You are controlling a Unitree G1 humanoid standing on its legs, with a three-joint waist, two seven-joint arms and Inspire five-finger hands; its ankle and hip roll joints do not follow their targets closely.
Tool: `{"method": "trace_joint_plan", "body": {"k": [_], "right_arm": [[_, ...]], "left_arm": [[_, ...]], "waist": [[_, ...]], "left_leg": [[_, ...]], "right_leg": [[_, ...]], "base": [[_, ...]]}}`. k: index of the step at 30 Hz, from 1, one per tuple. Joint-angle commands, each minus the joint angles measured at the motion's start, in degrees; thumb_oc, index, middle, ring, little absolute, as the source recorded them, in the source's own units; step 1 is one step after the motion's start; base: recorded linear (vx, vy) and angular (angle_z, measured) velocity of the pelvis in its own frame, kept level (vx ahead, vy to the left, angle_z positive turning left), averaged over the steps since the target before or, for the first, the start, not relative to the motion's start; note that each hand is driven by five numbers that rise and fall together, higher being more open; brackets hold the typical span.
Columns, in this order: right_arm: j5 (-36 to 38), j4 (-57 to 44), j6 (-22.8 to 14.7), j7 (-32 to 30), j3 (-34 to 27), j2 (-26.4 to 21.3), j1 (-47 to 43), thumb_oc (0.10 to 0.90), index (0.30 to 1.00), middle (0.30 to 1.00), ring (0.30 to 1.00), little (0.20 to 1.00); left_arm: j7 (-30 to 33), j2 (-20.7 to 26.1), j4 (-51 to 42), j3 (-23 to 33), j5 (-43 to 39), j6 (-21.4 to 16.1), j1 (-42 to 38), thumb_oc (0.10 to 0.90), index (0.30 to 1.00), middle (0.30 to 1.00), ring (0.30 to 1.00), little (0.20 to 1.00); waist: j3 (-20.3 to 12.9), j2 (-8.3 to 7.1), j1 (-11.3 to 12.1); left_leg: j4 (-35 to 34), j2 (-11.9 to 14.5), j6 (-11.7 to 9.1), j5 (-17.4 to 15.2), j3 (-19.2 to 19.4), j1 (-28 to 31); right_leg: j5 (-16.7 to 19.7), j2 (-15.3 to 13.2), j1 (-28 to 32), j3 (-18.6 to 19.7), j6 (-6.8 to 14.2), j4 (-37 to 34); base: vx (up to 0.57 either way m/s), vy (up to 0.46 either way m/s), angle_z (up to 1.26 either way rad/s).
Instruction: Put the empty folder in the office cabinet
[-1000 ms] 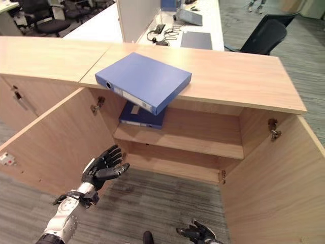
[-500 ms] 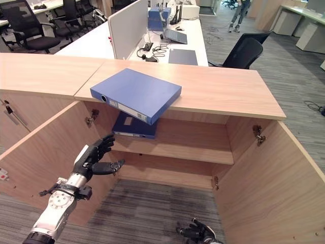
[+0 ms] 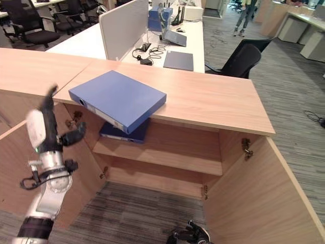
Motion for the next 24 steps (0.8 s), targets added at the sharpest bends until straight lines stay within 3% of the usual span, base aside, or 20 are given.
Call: {"method": "trace_joint_plan", "body": {"k": [1, 6, 12, 24], "right_arm": [[0.7, 2.4, -2.4, -0.9, 1.2, 1.1, -1.6, 0.8, 0.9, 0.9, 0.9, 0.9], [0.8, 3.7, -2.6, -1.1, 1.4, 0.7, -1.0, 0.8, 0.9, 0.9, 0.9, 0.9], [0.8, 4.3, -2.8, -1.1, 1.6, 0.4, -0.5, 0.8, 0.9, 0.9, 0.9, 0.9], [1.4, 4.7, -2.9, 0.1, 0.5, 0.2, 1.1, 0.8, 0.9, 0.9, 0.9, 0.9]], "left_arm": [[8.6, 6.0, -4.3, -0.6, 6.9, -0.3, -9.8, 0.8, 0.9, 0.9, 0.9, 0.9], [10.5, 9.1, -5.5, -3.3, 11.8, 1.1, -13.4, 0.8, 0.9, 0.9, 0.9, 0.9], [9.4, 11.3, -6.0, -6.5, 13.1, 0.3, -15.3, 0.8, 0.9, 0.9, 0.9, 0.9], [1.7, 13.1, -5.1, -6.5, 8.6, -4.8, -7.8, 0.8, 0.9, 0.9, 0.9, 0.9]], "waist": [[-3.7, 1.37, 0.3], [-4.6, 1.47, -0.6], [-5.5, 1.7, -1.2], [-5.6, 1.76, -1.4]], "left_leg": [[-0.3, -1.4, -0.9, -3.3, -5.1, 0.4], [-0.3, -0.9, -1.4, -3.4, -4.9, 1.0], [-0.3, -0.7, -1.8, -3.5, -4.5, 1.6], [-0.3, -0.7, -1.8, -3.7, -4.4, 1.7]], "right_leg": [[-5.2, -0.3, 3.5, 0.3, 4.3, 1.4], [-5.4, 0.6, 4.0, 1.3, 4.0, 1.1], [-5.3, 1.3, 4.4, 2.1, 3.9, 0.6], [-5.6, 1.7, 5.0, 2.8, 3.6, 0.5]], "base": [[0.06, -0.056, 0.0], [0.06, -0.045, -0.04], [0.03, -0.018, -0.1], [0.0, -0.003, -0.02]]}}
